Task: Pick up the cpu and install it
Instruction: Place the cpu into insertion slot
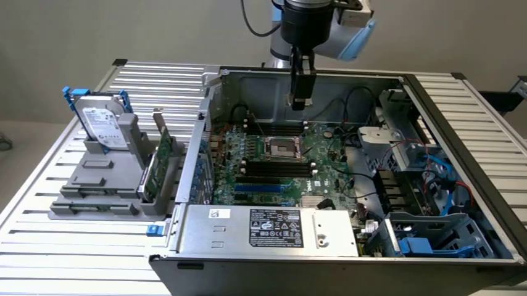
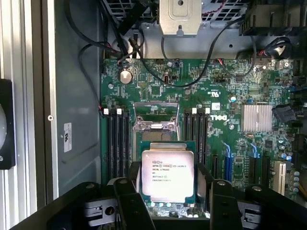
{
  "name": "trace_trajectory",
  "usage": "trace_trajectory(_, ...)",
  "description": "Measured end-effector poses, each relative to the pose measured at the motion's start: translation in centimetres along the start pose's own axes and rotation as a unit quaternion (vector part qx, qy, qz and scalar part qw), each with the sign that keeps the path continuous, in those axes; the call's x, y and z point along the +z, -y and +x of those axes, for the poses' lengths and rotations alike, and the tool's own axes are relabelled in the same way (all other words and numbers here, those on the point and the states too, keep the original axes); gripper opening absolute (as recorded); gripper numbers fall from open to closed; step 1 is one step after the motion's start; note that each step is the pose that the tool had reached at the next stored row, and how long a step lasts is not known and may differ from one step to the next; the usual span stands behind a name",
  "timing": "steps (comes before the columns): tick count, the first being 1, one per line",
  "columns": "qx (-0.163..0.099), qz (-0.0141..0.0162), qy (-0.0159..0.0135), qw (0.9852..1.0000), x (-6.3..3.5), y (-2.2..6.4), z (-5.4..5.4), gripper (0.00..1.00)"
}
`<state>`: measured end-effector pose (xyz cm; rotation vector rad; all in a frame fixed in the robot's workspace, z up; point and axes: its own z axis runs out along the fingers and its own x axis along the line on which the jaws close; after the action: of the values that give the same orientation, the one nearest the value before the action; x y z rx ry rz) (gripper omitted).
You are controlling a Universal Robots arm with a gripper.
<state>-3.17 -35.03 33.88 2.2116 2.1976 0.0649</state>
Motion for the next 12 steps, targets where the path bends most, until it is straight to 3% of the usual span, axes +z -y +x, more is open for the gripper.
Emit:
trace_trajectory(4, 0.000, 0.0021, 0.0024, 1.0000, 0.48, 0.03, 0.0, 0.55)
trace_trajectory(12, 0.000, 0.0022, 0.0030, 1.0000, 1.90, 0.34, 0.0, 0.55)
